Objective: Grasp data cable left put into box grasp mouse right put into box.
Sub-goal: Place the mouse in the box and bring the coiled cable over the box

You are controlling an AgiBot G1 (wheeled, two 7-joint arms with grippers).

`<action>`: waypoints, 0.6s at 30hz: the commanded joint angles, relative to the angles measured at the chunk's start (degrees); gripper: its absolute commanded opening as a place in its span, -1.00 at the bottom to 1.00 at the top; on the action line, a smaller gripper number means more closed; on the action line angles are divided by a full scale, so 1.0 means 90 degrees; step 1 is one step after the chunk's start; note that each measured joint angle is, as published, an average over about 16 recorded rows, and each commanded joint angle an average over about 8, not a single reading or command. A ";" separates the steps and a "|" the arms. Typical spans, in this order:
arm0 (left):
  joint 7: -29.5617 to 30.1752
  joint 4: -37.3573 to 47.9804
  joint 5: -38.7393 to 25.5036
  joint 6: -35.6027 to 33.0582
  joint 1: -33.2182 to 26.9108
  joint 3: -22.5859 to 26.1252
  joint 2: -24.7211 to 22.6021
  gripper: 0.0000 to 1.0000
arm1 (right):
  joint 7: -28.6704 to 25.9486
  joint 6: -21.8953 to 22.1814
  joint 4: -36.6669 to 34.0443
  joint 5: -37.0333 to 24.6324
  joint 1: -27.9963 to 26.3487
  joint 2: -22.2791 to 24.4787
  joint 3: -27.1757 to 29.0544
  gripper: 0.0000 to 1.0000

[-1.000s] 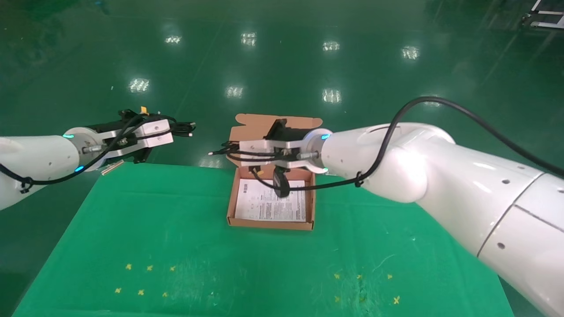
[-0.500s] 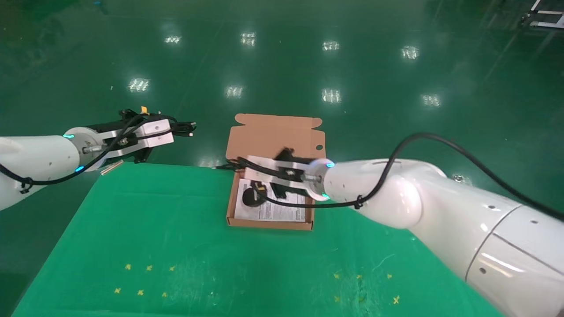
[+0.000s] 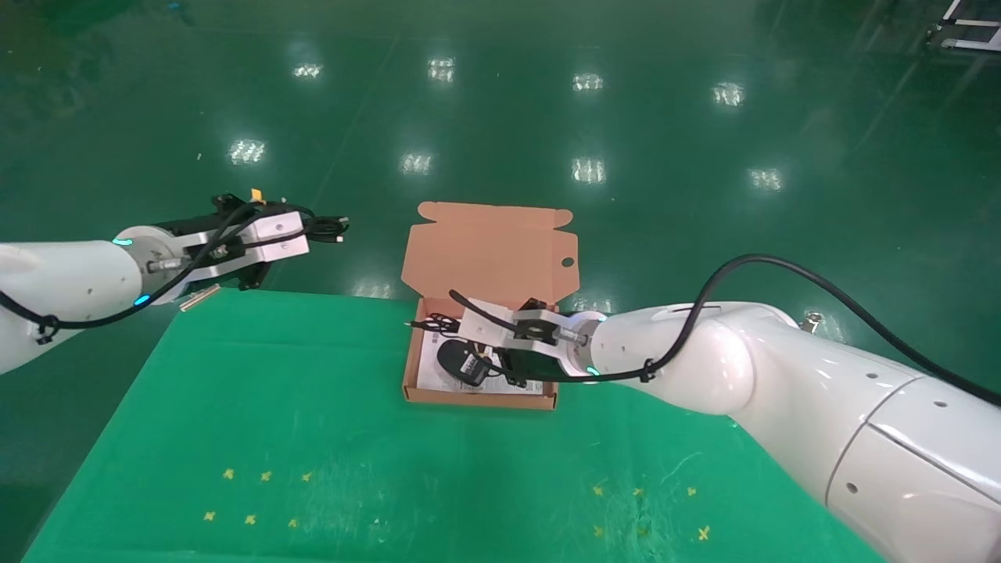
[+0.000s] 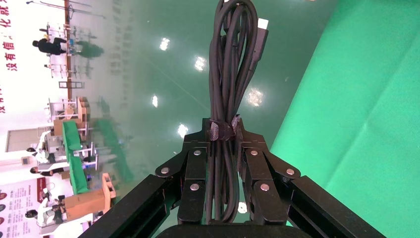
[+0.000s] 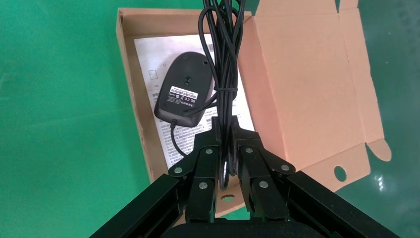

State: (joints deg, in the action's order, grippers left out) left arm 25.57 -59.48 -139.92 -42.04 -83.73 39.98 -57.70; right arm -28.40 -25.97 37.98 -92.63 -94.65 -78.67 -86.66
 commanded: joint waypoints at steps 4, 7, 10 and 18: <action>0.0000 0.0000 -0.0001 0.0000 0.0002 0.0000 -0.0001 -1.00 | -0.0016 -0.0077 0.0027 0.0046 -0.0012 0.0030 -0.0039 1.00; -0.0005 -0.0024 0.0018 -0.0003 0.0013 0.0004 -0.0006 -1.00 | -0.0006 -0.0056 0.0135 0.0039 -0.0010 0.0102 -0.0038 1.00; -0.0021 -0.0097 0.0078 -0.0019 0.0047 0.0017 -0.0018 -1.00 | -0.0004 -0.0004 0.0277 0.0018 -0.0006 0.0181 -0.0048 1.00; -0.0116 -0.0406 0.0398 -0.0100 0.0209 0.0099 -0.0128 -1.00 | -0.0108 0.0133 0.0581 -0.0149 -0.0088 0.0433 -0.0083 1.00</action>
State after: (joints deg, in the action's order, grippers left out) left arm 24.55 -62.88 -136.27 -42.64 -81.67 40.89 -59.12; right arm -29.60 -24.75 43.53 -94.22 -95.72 -74.06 -87.40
